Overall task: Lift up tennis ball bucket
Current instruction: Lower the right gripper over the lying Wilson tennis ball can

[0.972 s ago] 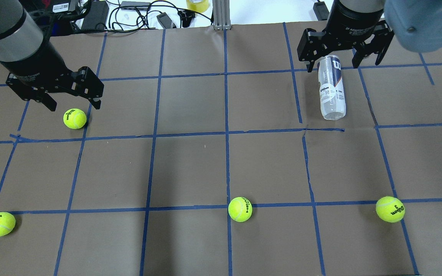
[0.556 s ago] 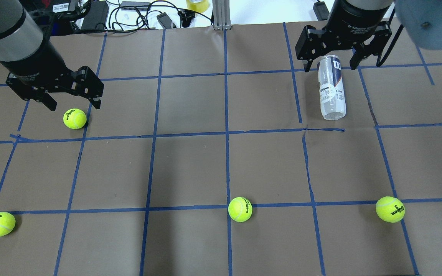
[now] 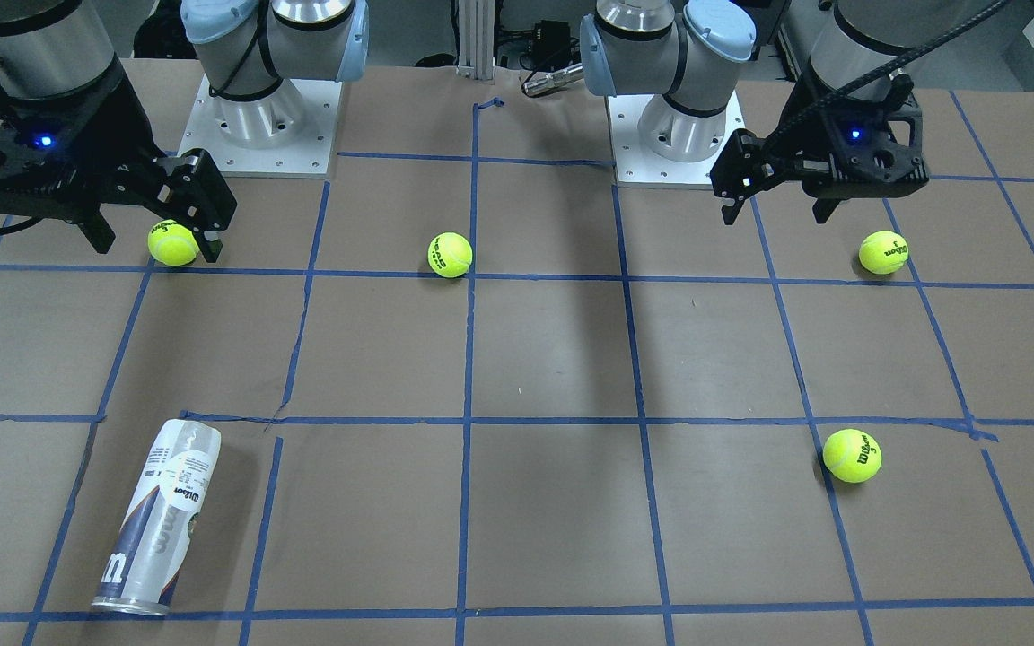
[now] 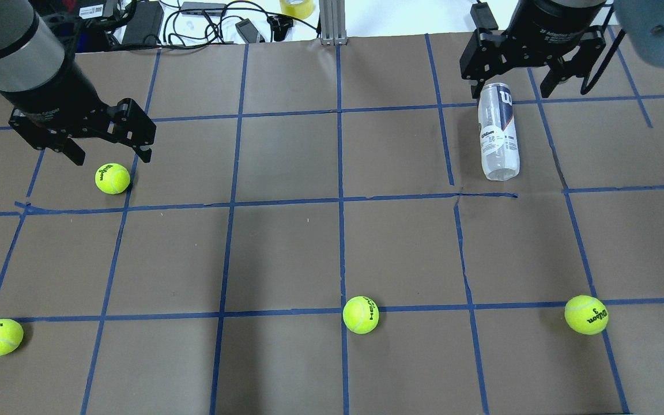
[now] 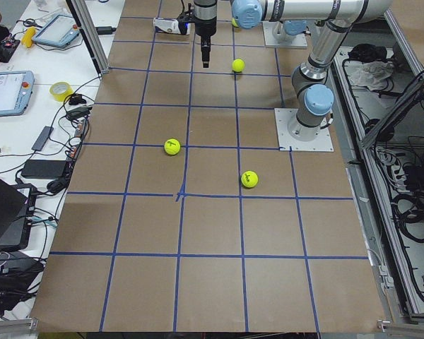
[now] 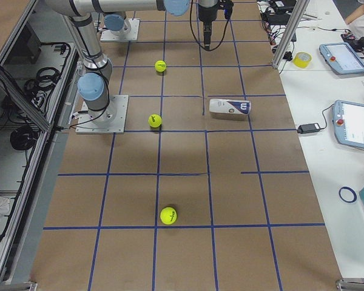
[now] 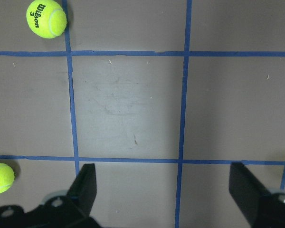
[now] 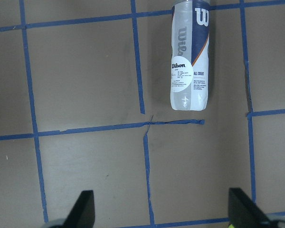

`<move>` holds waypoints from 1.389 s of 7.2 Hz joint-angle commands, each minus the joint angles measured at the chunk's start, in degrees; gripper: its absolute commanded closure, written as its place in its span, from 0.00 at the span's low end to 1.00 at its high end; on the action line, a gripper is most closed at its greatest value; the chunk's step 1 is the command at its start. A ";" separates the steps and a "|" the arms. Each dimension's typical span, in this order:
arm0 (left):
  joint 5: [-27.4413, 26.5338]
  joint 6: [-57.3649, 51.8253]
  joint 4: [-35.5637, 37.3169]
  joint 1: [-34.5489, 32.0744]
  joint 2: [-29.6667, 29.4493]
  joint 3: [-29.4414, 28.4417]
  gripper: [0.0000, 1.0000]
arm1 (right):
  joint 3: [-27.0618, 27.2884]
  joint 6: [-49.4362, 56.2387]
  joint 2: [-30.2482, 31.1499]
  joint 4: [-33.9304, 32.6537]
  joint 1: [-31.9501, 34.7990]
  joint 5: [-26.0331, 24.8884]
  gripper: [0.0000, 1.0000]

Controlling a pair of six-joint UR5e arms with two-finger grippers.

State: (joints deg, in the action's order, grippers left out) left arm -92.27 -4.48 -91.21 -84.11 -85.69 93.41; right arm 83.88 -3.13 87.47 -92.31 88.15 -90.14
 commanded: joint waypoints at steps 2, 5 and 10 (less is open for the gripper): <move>-0.01 0.00 -0.02 0.00 0.00 0.01 0.00 | -2.04 -0.12 0.07 -1.11 -1.74 -0.21 0.00; -0.10 0.00 -0.02 0.00 0.00 0.01 0.00 | -2.58 4.50 -7.11 -3.12 -12.71 2.41 0.00; -0.10 -0.44 1.99 0.26 -0.52 0.10 0.00 | -8.81 6.82 -32.13 -26.58 -5.28 -1.31 0.00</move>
State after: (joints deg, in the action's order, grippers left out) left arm -92.37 -4.64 -90.61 -84.05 -85.89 93.45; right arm 76.91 3.32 62.20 -114.25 80.23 -87.64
